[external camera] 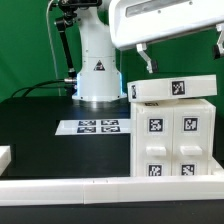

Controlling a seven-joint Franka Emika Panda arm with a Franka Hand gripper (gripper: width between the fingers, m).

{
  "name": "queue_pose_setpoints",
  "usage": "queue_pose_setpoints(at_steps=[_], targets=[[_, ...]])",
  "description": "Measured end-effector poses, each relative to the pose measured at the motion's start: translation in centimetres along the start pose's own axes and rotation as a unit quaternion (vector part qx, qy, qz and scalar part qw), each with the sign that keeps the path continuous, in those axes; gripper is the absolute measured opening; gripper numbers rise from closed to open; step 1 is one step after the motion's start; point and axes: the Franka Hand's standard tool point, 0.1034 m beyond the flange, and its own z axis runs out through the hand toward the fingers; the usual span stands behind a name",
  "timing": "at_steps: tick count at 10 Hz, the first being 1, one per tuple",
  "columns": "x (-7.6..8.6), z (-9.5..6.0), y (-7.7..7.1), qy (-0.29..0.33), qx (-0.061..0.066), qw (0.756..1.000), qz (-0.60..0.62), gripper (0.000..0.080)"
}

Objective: Assemble cabinet

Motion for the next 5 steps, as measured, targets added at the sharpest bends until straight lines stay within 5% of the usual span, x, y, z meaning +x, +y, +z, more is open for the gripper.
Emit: queue_pose_setpoints(at_steps=[5], targets=[[0.1,-0.04,0.25,0.0,-0.006,0.984,-0.179,0.0796]])
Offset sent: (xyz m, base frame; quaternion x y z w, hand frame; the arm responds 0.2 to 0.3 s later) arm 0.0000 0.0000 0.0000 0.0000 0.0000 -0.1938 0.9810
